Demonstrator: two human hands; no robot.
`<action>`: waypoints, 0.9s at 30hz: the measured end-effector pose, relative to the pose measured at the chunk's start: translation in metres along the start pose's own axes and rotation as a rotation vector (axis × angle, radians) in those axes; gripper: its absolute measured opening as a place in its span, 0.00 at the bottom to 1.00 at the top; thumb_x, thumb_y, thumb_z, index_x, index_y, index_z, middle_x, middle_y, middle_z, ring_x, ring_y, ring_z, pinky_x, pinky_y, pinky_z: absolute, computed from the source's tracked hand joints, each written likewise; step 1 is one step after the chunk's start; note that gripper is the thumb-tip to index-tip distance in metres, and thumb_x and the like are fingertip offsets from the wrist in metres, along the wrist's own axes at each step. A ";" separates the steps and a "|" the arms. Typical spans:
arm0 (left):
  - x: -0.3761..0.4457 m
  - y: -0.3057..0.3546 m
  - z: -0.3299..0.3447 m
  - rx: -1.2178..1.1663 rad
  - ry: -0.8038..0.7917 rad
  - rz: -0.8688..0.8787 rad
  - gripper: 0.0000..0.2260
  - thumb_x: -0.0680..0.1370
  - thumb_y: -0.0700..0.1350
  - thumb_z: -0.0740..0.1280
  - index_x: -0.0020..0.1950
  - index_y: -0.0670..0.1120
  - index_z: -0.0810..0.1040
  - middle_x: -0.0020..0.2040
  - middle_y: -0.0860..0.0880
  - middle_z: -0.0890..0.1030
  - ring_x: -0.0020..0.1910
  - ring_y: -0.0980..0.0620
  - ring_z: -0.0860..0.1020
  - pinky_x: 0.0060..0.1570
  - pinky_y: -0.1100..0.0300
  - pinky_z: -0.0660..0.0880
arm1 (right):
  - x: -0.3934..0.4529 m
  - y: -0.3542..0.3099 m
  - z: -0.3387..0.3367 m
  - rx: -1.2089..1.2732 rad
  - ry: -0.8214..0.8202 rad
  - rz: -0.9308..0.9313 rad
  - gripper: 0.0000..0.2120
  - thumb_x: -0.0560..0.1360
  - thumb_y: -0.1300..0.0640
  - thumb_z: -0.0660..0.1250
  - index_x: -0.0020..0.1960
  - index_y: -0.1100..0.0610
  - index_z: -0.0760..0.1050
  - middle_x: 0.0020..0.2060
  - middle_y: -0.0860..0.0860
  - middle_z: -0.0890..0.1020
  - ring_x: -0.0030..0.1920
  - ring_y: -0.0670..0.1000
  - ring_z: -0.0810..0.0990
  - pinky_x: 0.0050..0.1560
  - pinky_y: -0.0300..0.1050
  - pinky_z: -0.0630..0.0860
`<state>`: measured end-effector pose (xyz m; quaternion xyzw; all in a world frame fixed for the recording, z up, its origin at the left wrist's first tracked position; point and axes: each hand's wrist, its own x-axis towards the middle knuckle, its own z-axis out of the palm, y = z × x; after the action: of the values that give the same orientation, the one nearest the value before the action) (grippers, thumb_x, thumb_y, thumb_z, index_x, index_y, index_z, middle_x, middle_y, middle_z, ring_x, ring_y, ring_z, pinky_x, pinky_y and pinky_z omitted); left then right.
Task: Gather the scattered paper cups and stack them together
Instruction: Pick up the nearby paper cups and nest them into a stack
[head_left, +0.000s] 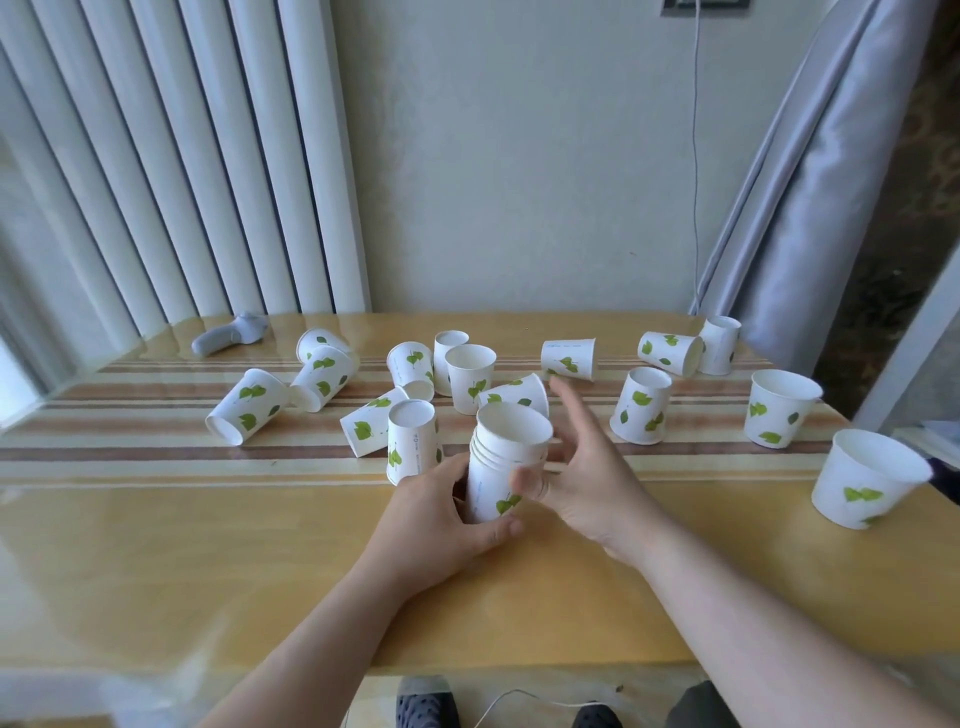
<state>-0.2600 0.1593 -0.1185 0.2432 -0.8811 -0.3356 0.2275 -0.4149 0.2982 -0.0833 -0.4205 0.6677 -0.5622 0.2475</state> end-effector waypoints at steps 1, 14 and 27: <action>0.000 0.001 0.000 0.010 0.000 0.000 0.20 0.68 0.65 0.80 0.55 0.59 0.81 0.42 0.60 0.84 0.45 0.62 0.80 0.40 0.67 0.74 | -0.002 0.006 0.005 -0.027 -0.034 0.019 0.56 0.63 0.45 0.88 0.82 0.36 0.60 0.67 0.37 0.82 0.62 0.34 0.82 0.57 0.35 0.81; -0.016 -0.020 -0.034 0.228 0.266 0.002 0.13 0.74 0.47 0.80 0.48 0.64 0.81 0.44 0.61 0.80 0.47 0.62 0.78 0.46 0.72 0.72 | 0.027 0.045 -0.007 -0.295 0.054 0.076 0.26 0.65 0.46 0.84 0.59 0.39 0.76 0.51 0.40 0.87 0.48 0.38 0.84 0.48 0.37 0.81; 0.042 0.011 -0.056 0.517 0.065 -0.228 0.29 0.76 0.60 0.73 0.77 0.63 0.69 0.67 0.48 0.80 0.63 0.42 0.78 0.62 0.46 0.77 | 0.024 0.050 -0.011 -0.317 0.024 0.026 0.32 0.65 0.43 0.84 0.65 0.37 0.75 0.50 0.35 0.86 0.49 0.36 0.83 0.50 0.39 0.80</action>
<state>-0.2636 0.1153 -0.0628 0.4013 -0.8968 -0.1151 0.1468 -0.4501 0.2847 -0.1255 -0.4389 0.7564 -0.4514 0.1775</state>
